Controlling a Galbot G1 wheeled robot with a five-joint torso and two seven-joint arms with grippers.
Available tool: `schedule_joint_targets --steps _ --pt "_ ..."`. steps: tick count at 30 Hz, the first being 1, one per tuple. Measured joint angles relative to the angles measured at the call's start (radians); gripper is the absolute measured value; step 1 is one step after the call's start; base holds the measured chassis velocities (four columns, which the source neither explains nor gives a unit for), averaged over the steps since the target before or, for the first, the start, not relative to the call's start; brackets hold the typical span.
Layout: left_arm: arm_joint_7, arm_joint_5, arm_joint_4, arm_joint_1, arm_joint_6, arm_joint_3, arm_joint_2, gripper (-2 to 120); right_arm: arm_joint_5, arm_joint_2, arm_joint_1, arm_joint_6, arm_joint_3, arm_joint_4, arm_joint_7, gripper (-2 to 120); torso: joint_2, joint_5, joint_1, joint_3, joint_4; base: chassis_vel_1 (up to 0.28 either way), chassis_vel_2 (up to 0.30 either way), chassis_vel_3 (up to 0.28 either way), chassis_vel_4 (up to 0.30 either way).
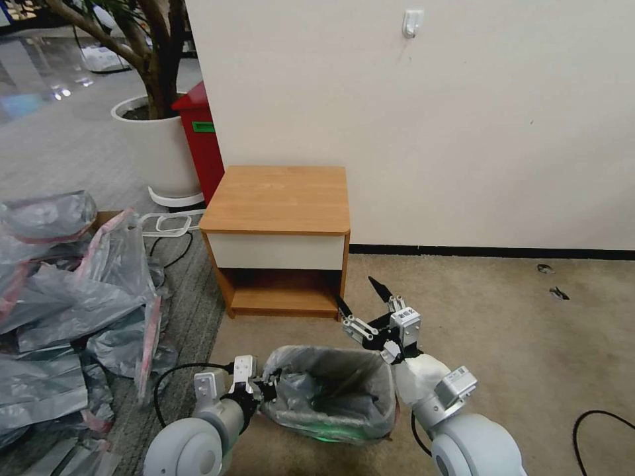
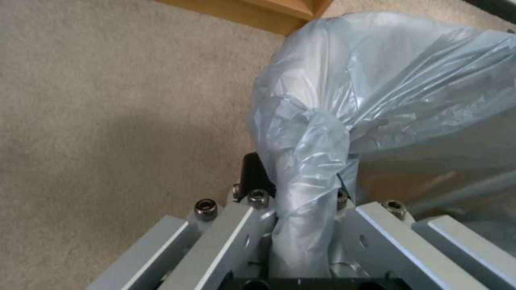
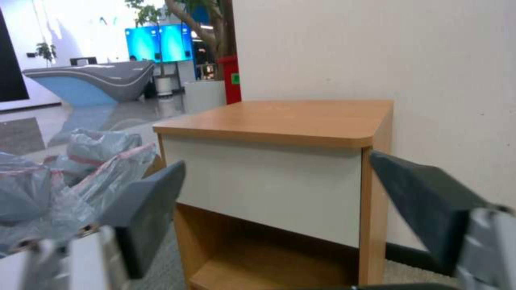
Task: Pick up the garbage bag from the table and place it over the trash can.
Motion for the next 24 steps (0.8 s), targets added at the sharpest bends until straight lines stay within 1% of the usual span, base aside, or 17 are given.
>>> schedule_joint_targets --steps 1,3,6,9,10,12,13,14,16,17,19,20,21,24 --pt "0.0 0.0 0.0 0.0 0.0 0.0 0.0 3 0.0 0.0 0.0 0.0 0.0 0.0 0.0 93 0.0 0.0 0.0 0.0 0.0 0.0 0.0 0.0 0.0" --pt "0.007 0.015 0.003 -0.003 -0.006 0.003 -0.005 3 0.0 0.0 0.0 0.004 0.0 -0.007 -0.004 99 0.0 0.0001 0.0 0.0 0.0 0.0 0.0 0.0 0.0" --pt "0.009 0.024 0.005 -0.003 -0.01 0.006 -0.009 4 0.001 0.0 0.001 0.006 0.0 -0.012 -0.012 100 0.0 0.0001 0.0 0.0 -0.0001 0.0 0.0 0.0 0.0" --pt "0.011 0.03 0.005 -0.003 -0.016 0.009 -0.014 19 0.0 0.003 0.005 0.007 -0.004 -0.016 -0.018 100 0.0 0.0002 0.0 0.0 0.0 0.0 0.0 0.0 0.0" --pt "0.011 0.03 0.005 -0.003 -0.016 0.009 -0.014 19 0.0 0.003 0.005 0.007 -0.004 -0.016 -0.018 100 0.0 0.0002 0.0 0.0 0.0 0.0 0.0 0.0 0.0" --pt "0.011 0.03 0.004 -0.003 -0.018 0.01 -0.016 28 0.0 0.004 0.007 0.007 -0.007 -0.019 -0.021 100 0.0 0.0002 0.0 0.0 0.0 0.0 0.0 0.0 0.0" --pt "0.011 0.03 0.004 -0.003 -0.018 0.01 -0.016 28 0.0 0.004 0.007 0.007 -0.007 -0.019 -0.021 100 0.0 0.0002 0.0 0.0 0.0 0.0 0.0 0.0 0.0" --pt "0.01 0.03 0.004 -0.004 -0.019 0.01 -0.017 31 0.0 0.003 0.007 0.007 -0.008 -0.021 -0.023 100 0.0 0.0002 0.0 0.0 -0.0001 0.0 0.0 0.0 0.0" --pt "0.007 0.029 0.004 -0.005 -0.022 0.009 -0.018 43 0.001 -0.003 0.004 0.007 -0.007 -0.027 -0.024 100 0.0 0.0002 0.0 0.0 -0.0001 0.0 0.0 0.0 0.0" --pt "0.007 0.029 0.004 -0.005 -0.022 0.009 -0.018 43 0.001 -0.003 0.004 0.007 -0.007 -0.027 -0.024 100 0.0 0.0002 0.0 0.0 -0.0001 0.0 0.0 0.0 0.0" --pt "0.006 0.029 0.004 -0.005 -0.027 0.009 -0.022 54 0.002 -0.007 0.0 0.007 -0.004 -0.027 -0.025 100 0.0 0.0002 0.0 0.0 -0.0001 0.0 0.0 0.0 0.0" --pt "0.005 0.029 0.003 -0.004 -0.028 0.01 -0.024 57 0.002 -0.008 0.0 0.007 -0.002 -0.027 -0.025 100 0.0 0.0002 0.0 0.0 -0.0002 0.0 0.0 0.0 0.0" --pt "0.005 0.029 0.003 -0.004 -0.028 0.01 -0.024 57 0.002 -0.008 0.0 0.007 -0.002 -0.027 -0.025 100 0.0 0.0002 0.0 0.0 -0.0002 0.0 0.0 0.0 0.0" --pt "-0.004 0.028 -0.017 0.001 -0.034 0.011 -0.031 74 0.003 -0.006 0.0 0.007 0.001 -0.03 -0.025 100 0.0 0.0001 0.0 0.0 -0.0002 0.0 0.0 0.0 0.0"
